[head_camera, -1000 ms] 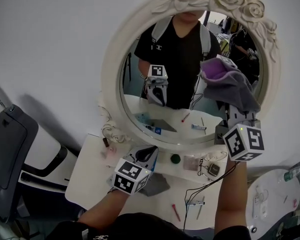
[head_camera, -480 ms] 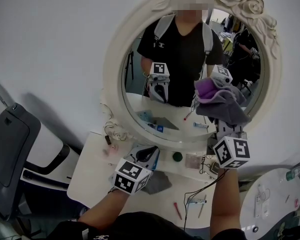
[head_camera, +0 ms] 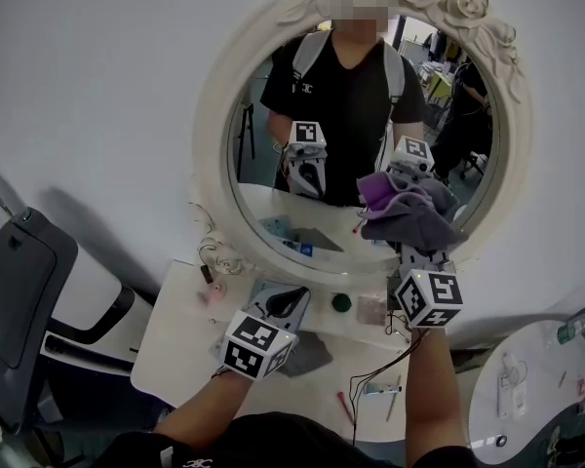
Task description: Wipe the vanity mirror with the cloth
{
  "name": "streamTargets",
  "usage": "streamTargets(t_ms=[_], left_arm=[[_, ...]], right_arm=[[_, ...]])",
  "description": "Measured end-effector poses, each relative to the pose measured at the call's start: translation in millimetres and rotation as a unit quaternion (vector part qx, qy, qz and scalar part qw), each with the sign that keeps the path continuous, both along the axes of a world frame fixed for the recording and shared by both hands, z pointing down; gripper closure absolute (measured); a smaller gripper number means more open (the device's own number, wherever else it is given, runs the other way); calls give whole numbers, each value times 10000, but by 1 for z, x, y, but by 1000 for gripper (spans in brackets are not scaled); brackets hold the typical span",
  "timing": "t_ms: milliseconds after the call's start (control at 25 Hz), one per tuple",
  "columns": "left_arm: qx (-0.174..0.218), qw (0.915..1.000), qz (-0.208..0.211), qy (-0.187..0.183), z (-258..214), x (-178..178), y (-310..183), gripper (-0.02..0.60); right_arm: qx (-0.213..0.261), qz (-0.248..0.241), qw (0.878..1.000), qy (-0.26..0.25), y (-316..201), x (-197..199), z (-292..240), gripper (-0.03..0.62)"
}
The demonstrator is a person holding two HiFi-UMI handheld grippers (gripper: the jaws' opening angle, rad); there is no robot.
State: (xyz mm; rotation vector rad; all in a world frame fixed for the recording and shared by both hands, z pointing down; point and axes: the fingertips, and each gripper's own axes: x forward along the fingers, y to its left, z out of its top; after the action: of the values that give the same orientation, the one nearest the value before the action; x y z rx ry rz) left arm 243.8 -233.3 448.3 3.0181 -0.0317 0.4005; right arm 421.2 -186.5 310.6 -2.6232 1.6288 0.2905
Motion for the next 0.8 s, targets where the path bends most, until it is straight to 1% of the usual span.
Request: streamTargets(t_ms=[360,560,720,800], left_arm=[[25,10000,-31,-25,1,-6,5,581],[0,10000,-57,-63,6,-10,6,581],[12,10000,-61,-55,5,-11,4,581],[18,10000,-43,-51,5,-11,5,581]], right_arm=[[-724,89,9963,-450,-4,1,58,565],[-1178,267,9910,-578,-8,-3,89,565],[-1414,407,9854,-856,-12,-3,103,565],[-1560,511,9830,-825,-13,-4,107,565]])
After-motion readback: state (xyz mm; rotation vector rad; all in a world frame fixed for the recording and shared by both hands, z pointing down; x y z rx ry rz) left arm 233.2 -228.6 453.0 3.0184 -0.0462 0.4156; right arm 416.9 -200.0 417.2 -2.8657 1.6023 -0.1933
